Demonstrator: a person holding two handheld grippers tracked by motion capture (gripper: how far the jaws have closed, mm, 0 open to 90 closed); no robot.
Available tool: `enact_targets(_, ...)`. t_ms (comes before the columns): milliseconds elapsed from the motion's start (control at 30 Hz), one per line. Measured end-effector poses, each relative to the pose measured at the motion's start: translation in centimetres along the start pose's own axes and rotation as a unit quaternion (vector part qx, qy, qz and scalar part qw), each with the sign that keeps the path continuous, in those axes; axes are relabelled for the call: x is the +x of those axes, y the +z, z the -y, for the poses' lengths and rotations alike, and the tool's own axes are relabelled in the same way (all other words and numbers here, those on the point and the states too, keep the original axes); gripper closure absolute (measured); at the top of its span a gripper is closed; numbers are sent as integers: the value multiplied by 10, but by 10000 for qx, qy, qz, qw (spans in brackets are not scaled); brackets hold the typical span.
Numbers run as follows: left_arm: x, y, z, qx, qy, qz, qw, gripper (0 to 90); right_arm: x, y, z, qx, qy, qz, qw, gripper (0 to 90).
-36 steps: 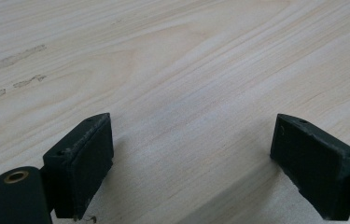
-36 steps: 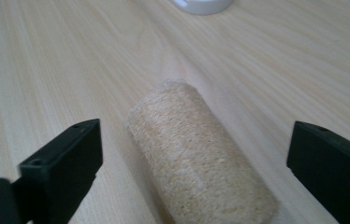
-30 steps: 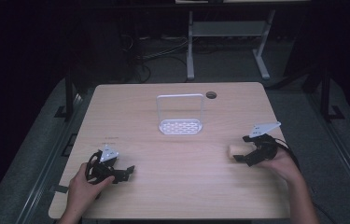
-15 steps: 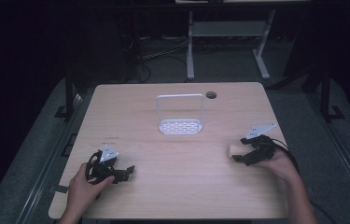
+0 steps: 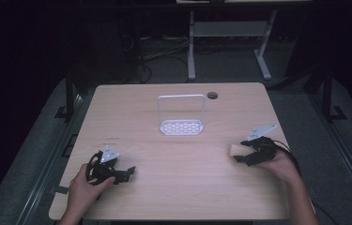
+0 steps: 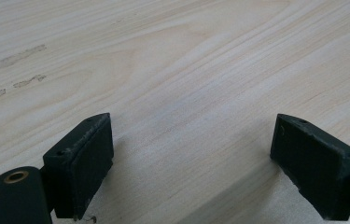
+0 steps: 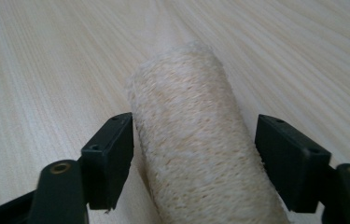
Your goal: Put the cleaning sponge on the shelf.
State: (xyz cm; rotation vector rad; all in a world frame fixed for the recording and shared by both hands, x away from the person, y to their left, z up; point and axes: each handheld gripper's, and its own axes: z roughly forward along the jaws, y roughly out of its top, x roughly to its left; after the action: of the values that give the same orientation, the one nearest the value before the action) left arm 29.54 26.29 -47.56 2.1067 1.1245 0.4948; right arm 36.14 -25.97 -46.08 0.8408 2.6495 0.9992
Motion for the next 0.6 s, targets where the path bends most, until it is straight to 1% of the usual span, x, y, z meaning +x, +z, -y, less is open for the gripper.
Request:
enact_targets(133,0,0,0,0,-1,-2,10000,126,0,-1,1,-19,4,17,10000,338)
enact_targets(167,0,0,0,1,3,-2,10000,127,0,-1,1,-24,6,20,10000,355)
enact_targets(200,0,0,0,0,1,-1,10000,127,0,-1,1,-19,-19,6,10000,390)
enact_targets(233,0,0,0,2,2,0,10000,126,0,-2,2,-17,-26,-6,10000,401)
enact_targets(433,0,0,0,1,4,-2,10000,127,1,-2,3,-29,15,-8,10000,407)
enact_targets(600,0,0,0,2,1,-2,10000,127,3,-3,3,-39,126,-12,9999,408)
